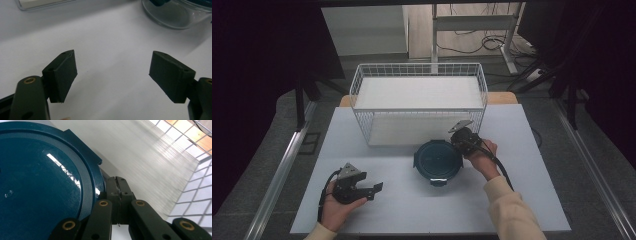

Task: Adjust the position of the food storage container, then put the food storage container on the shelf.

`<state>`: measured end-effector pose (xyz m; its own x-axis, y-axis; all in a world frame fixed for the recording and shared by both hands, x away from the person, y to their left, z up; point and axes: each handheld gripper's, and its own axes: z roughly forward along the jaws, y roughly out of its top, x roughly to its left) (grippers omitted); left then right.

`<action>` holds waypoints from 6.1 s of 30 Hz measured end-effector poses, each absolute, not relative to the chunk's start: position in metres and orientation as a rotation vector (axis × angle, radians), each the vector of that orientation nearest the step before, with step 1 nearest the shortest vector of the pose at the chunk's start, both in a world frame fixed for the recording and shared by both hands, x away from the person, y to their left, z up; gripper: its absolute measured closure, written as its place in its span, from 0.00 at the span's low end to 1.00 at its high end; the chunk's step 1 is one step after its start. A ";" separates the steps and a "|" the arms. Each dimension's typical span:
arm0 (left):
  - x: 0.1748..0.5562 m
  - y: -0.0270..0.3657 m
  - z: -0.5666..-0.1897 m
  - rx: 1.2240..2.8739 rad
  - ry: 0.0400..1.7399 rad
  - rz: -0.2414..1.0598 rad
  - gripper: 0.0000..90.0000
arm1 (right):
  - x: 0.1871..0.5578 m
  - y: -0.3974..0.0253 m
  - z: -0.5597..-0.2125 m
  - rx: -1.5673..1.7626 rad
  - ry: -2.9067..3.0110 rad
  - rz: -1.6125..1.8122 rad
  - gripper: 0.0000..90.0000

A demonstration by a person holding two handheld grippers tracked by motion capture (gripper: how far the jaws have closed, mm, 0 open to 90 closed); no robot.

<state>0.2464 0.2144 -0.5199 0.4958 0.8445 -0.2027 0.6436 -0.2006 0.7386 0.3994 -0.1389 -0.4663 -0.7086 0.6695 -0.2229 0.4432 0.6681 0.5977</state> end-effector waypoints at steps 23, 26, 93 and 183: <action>0.247 0.213 -0.521 1.941 1.225 0.307 0.24 | 0.365 -0.113 -0.471 0.835 2.526 0.831 1.00; 0.247 0.213 -0.521 1.942 1.225 0.307 0.24 | 0.362 -0.112 -0.471 0.834 2.530 0.842 1.00; 0.241 0.218 -0.500 1.814 1.239 0.167 0.23 | 0.277 -0.202 -0.481 1.166 2.417 1.344 0.21; 0.269 0.176 -0.518 1.638 1.329 -0.435 0.40 | 0.291 -0.144 -0.509 1.735 2.481 1.597 0.36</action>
<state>0.2686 0.1760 -0.5182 0.3466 0.5591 -0.7531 0.8961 0.0400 0.4421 0.2913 -0.1442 -0.5089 -0.4569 0.5909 0.6649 0.8499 0.0694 0.5224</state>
